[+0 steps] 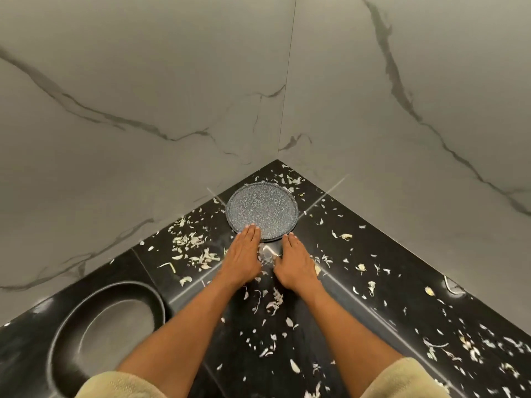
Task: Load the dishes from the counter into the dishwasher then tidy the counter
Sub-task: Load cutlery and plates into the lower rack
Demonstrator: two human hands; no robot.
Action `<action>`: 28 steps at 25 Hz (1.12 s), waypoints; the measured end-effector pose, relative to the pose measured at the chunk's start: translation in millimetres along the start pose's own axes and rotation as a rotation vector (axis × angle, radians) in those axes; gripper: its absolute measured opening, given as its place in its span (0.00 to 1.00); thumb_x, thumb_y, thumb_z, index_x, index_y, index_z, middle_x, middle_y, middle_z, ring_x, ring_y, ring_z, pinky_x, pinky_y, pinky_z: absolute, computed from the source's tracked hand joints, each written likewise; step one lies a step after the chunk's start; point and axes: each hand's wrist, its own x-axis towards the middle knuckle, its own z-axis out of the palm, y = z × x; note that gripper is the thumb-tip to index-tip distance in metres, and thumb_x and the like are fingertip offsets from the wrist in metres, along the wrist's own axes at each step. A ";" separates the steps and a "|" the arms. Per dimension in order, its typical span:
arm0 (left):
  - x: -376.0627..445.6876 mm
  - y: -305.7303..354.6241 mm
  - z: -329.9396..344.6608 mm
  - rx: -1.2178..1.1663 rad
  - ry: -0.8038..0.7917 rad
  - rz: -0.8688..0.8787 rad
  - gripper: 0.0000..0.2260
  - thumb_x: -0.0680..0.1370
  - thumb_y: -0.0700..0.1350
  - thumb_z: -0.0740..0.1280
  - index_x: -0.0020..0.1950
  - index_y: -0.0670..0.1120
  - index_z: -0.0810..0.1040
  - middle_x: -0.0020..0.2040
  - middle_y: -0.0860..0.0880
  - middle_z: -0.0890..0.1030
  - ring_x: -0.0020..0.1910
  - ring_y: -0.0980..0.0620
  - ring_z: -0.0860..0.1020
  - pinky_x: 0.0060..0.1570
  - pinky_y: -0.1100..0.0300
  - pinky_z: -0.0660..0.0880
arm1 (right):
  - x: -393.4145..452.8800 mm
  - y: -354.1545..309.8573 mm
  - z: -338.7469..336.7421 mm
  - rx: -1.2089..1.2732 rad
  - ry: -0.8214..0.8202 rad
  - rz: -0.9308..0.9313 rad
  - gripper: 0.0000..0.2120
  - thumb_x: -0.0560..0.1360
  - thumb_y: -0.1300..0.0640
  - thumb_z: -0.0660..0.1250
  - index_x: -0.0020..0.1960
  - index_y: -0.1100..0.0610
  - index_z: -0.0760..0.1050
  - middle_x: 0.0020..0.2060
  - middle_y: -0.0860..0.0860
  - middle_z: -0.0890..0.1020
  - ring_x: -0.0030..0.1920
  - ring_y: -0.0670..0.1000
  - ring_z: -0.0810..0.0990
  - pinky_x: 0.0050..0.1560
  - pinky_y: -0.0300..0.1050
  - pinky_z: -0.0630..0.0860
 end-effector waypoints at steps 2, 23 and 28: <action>16.6 -12.0 -1.2 -0.019 -0.041 0.002 0.35 0.77 0.39 0.59 0.81 0.43 0.45 0.81 0.44 0.45 0.80 0.48 0.44 0.79 0.50 0.46 | 16.3 -0.2 3.5 0.053 -0.013 0.061 0.32 0.83 0.52 0.55 0.82 0.61 0.47 0.81 0.58 0.50 0.81 0.55 0.49 0.80 0.50 0.47; -52.8 17.6 4.6 -0.435 -0.003 -0.064 0.33 0.71 0.28 0.61 0.75 0.47 0.69 0.77 0.51 0.63 0.77 0.51 0.61 0.77 0.50 0.58 | -3.1 3.5 -22.6 0.822 0.586 0.537 0.06 0.72 0.55 0.76 0.39 0.56 0.81 0.32 0.47 0.81 0.35 0.45 0.78 0.35 0.32 0.69; -62.1 69.0 -44.3 -0.431 0.440 0.147 0.33 0.73 0.23 0.59 0.76 0.41 0.65 0.75 0.43 0.67 0.76 0.50 0.64 0.75 0.54 0.62 | -53.1 -7.7 -66.3 0.575 0.837 0.033 0.03 0.68 0.63 0.75 0.39 0.55 0.84 0.33 0.45 0.83 0.32 0.43 0.80 0.37 0.39 0.79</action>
